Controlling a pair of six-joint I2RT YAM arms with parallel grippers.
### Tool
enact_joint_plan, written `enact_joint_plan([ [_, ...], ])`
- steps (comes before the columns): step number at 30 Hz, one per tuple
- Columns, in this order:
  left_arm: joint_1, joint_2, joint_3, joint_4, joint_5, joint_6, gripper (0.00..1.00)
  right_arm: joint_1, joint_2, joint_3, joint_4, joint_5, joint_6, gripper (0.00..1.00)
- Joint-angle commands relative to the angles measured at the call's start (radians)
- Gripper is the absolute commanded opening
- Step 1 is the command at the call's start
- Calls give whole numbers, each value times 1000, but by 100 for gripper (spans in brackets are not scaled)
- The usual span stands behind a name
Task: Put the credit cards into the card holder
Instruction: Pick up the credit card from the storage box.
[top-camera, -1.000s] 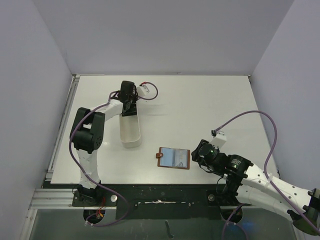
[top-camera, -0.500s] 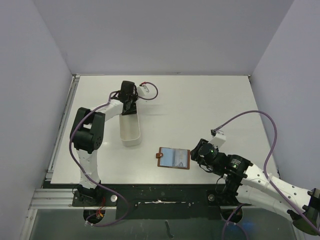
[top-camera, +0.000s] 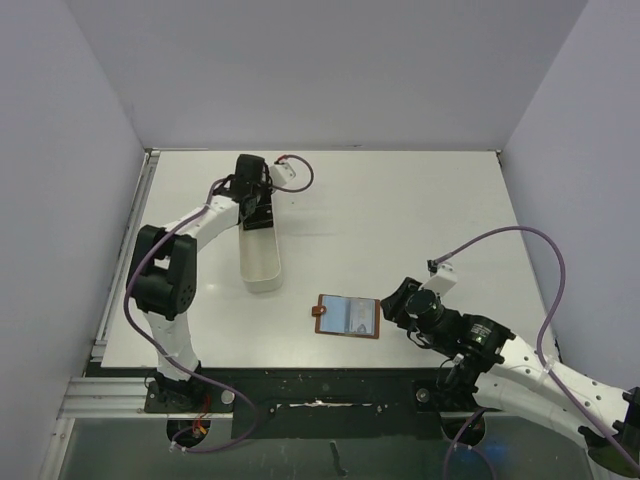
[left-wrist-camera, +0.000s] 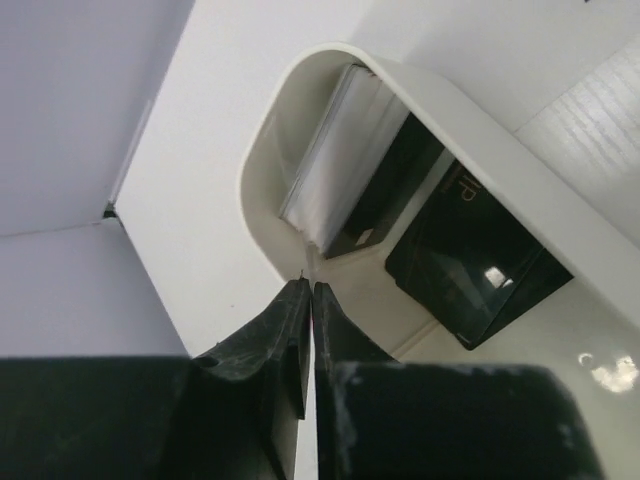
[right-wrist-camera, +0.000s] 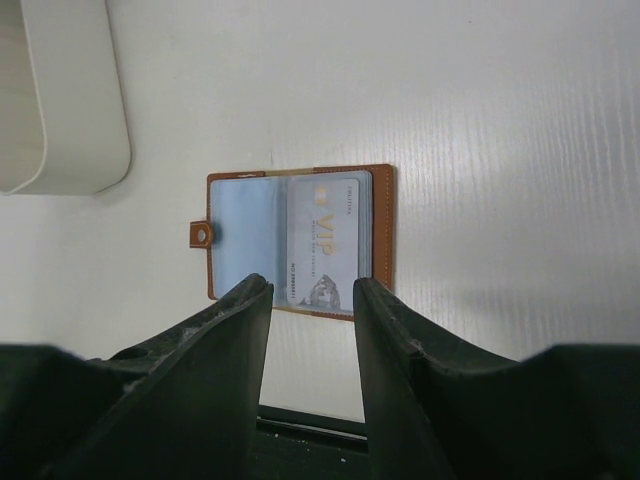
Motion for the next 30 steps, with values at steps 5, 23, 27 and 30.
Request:
enact_joint_plan([
  [5,13,-189,-19,-46,14,-170,0,8,-31,9,66,22,-49,40],
  [23,48,-489,-115,-145,686,-912,0,10,-67,94,246,-30,-166,42],
  [27,39,-573,-319,120,975,-1243,0,11,-2,148,277,-82,-190,43],
  [30,15,-601,-438,325,1099,-1455,0,12,31,138,370,-144,-196,43],
])
